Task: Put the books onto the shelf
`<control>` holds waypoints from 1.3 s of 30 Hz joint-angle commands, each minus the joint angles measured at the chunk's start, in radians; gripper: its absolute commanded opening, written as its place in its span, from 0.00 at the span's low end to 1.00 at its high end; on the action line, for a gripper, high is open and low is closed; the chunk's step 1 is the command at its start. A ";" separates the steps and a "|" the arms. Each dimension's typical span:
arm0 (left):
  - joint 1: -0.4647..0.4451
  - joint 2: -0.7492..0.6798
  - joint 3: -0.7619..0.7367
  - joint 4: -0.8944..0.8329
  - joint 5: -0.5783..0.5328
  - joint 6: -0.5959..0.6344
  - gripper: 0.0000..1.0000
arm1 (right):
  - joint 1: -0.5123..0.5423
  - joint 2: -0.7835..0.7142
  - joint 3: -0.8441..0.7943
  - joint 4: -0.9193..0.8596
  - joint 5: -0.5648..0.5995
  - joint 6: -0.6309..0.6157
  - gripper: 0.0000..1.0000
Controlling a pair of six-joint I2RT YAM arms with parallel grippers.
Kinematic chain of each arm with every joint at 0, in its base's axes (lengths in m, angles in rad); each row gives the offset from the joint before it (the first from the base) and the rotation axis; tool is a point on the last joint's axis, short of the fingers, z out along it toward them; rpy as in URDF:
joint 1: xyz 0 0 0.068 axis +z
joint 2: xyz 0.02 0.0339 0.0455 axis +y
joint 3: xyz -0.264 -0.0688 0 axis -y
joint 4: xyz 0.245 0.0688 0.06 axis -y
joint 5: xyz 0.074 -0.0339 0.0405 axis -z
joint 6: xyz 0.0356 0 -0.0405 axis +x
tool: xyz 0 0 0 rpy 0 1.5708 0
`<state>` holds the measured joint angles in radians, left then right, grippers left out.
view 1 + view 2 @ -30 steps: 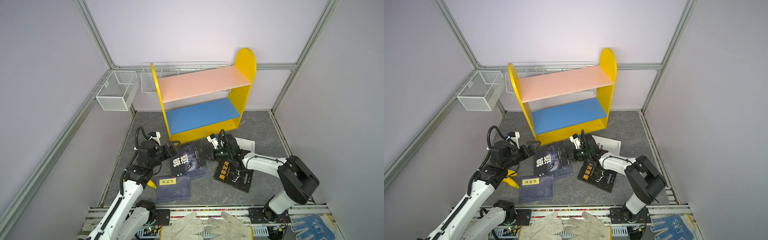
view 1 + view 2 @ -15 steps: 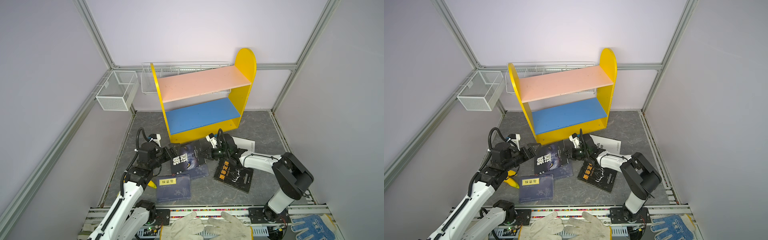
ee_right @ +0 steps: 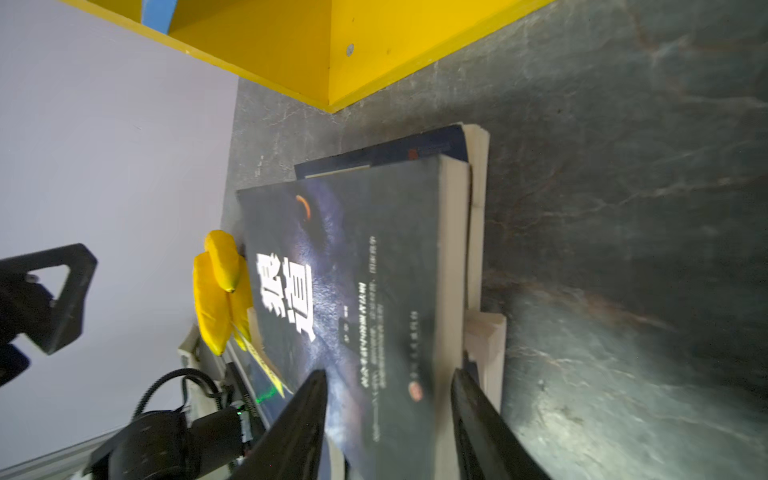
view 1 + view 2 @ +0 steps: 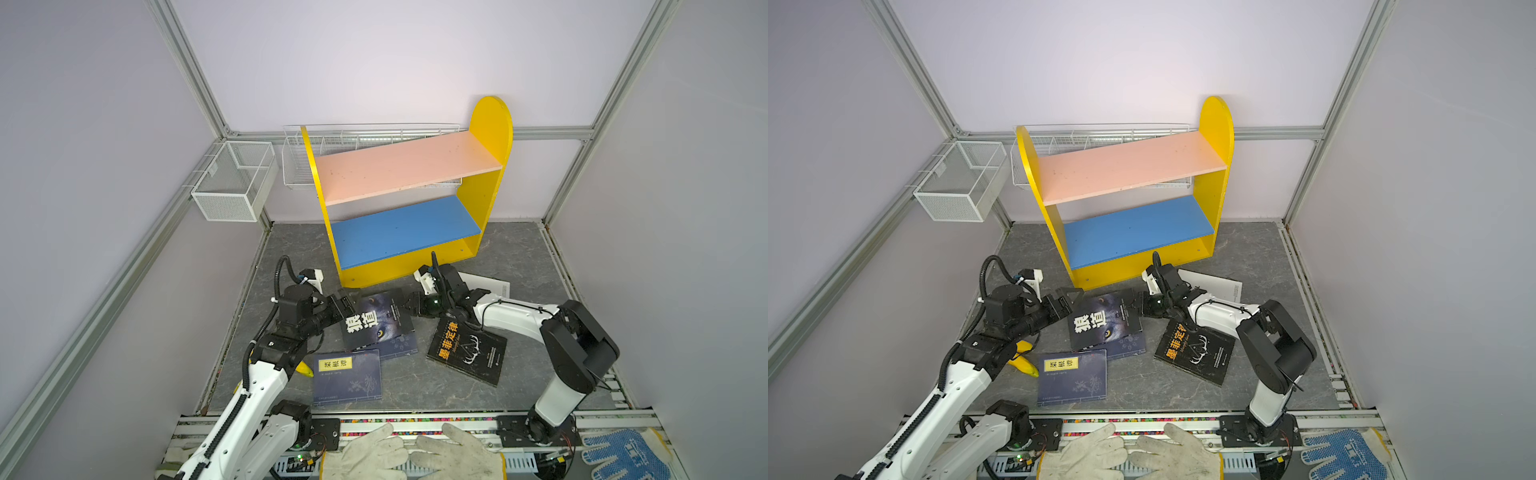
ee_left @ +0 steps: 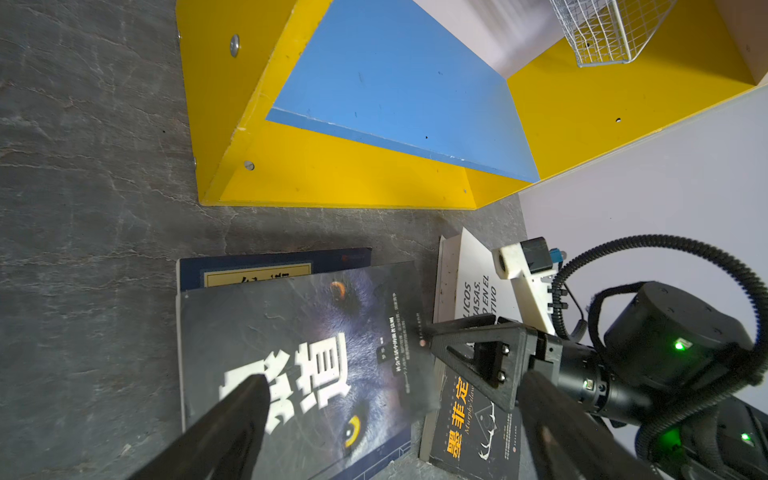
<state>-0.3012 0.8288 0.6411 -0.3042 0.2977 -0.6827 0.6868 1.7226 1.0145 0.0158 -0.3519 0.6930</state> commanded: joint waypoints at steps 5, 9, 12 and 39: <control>-0.028 0.046 0.014 0.030 0.056 0.039 0.94 | -0.071 -0.114 0.082 -0.263 0.236 -0.150 0.61; -0.178 0.121 0.071 0.027 -0.031 0.080 0.94 | -0.156 -0.194 0.059 -0.336 0.319 -0.149 0.68; -0.279 0.228 0.104 0.090 -0.039 0.075 0.94 | -0.227 -0.264 0.029 -0.395 0.378 -0.149 0.75; -0.519 1.126 0.586 0.426 -0.027 0.044 0.75 | -0.671 -0.409 -0.259 -0.429 0.180 -0.197 0.77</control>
<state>-0.8078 1.9285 1.1824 0.0731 0.2588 -0.6235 0.0208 1.2991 0.7734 -0.4519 -0.1261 0.5076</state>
